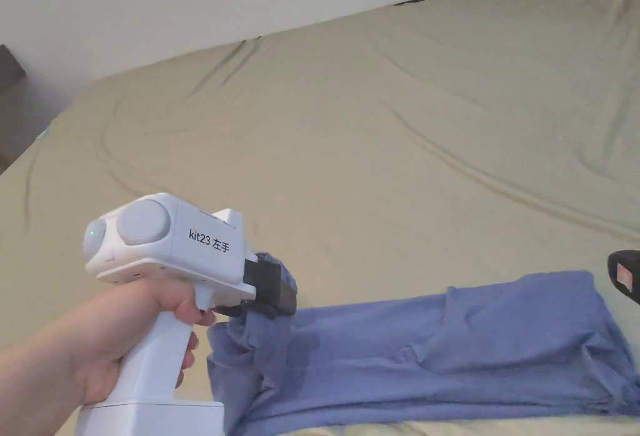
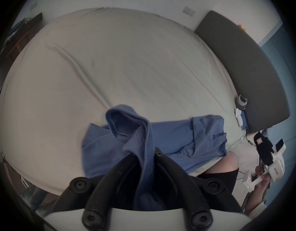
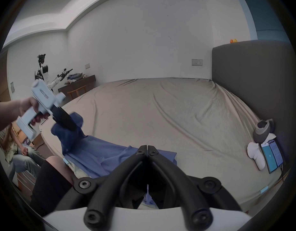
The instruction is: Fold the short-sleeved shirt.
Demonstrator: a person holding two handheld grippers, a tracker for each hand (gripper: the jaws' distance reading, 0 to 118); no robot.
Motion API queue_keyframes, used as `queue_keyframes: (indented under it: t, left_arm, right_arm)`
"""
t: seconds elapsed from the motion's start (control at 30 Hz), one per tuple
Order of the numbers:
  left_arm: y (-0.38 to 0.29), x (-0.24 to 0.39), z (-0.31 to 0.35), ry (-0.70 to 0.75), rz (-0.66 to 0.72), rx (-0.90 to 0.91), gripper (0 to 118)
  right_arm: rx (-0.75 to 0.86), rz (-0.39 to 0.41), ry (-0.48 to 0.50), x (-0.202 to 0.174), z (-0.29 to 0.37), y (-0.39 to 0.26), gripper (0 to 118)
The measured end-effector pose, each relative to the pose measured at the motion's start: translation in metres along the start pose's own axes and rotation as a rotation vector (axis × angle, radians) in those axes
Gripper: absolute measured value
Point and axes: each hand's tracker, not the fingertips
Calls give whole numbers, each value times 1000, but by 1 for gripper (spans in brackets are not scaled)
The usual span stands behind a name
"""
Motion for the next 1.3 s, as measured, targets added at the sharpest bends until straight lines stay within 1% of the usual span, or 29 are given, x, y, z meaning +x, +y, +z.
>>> queue_keyframes:
  t: [0.07, 0.17, 0.2, 0.23, 0.27, 0.3, 0.37, 0.4, 0.43, 0.47, 0.5, 0.53, 0.57, 0.6, 0.63, 0.7, 0.8, 0.87, 0.97, 1.03, 1.07, 1.17, 1.2, 1.23, 1.3]
  left_arm:
    - [-1, 9, -29, -16, 18, -40, 7]
    - [0, 20, -75, -23, 59, -89, 8]
    - [0, 24, -85, -50, 73, -98, 16]
    - [-2, 30, -89, -89, 91, -93, 41]
    - [-4, 37, -89, -120, 109, -94, 62]
    - [-4, 43, -82, -159, 96, -87, 74]
    - [-5, 53, -59, -225, 68, -53, 74]
    - [-6, 54, -43, -240, 39, -25, 74]
    - [-7, 55, -26, -250, 11, 11, 67]
    - [-8, 51, -15, -235, -9, 42, 45]
    - [-10, 45, -8, -182, -18, 64, 12]
    - [-12, 39, -8, -96, -29, 72, 0]
    - [-16, 35, -6, -6, -39, 77, 0]
    - [-21, 30, -13, 60, -94, 57, 0]
    - [-27, 24, -21, 113, -106, 35, 0]
    - [-35, 16, -44, 165, -52, -14, 0]
    - [-49, 28, -72, 75, -30, -31, 0]
    - [-52, 49, -92, 47, -41, -44, 0]
    - [-56, 78, -116, 41, -61, -58, 0]
    - [-55, 89, -115, 47, -106, -41, 0]
    - [-52, 91, -112, 27, -114, -40, 0]
    - [-44, 79, -75, -203, -47, -10, 0]
    - [-44, 73, -57, -225, -45, 24, 0]
    - [-43, 62, -35, -247, -71, 71, 0]
    - [-45, 28, 3, -308, -82, 137, 0]
  right_arm:
    - [-3, -7, 0, 6, 5, 0, 0]
    - [38, 10, -21, 15, 14, 2, 0]
    - [45, 12, -29, 17, 15, 3, 0]
    - [49, 11, -31, 20, 16, 3, 0]
    - [49, 7, -30, 22, 17, 3, 0]
    - [50, 1, -30, 24, 18, 1, 0]
    - [42, -6, -29, 25, 16, -3, 0]
    - [34, -6, -26, 25, 15, -5, 0]
    - [27, -4, -22, 25, 13, -6, 0]
    - [22, -3, -19, 23, 11, -7, 0]
    - [16, -4, -13, 21, 9, -8, 0]
    - [10, -4, -3, 20, 7, -8, 0]
    - [9, -2, 4, 18, 7, -8, 0]
    - [8, 6, 9, 15, 6, -8, 0]
    - [8, 15, 13, 12, 5, -8, 0]
    - [8, 31, 18, 10, 5, -9, 0]
    - [1, 43, 11, 8, 3, -10, 0]
    - [-3, 42, 4, 9, 2, -11, 0]
    - [-5, 42, -7, 9, 3, -12, 0]
    - [-3, 44, -12, 9, 4, -12, 0]
    - [-2, 45, -13, 9, 4, -13, 0]
    - [-10, 55, -16, 6, 3, -16, 0]
    - [-14, 59, -15, 4, 2, -17, 0]
    - [-19, 61, -14, 3, 1, -18, 0]
    - [-28, 64, -5, 0, 0, -19, 0]
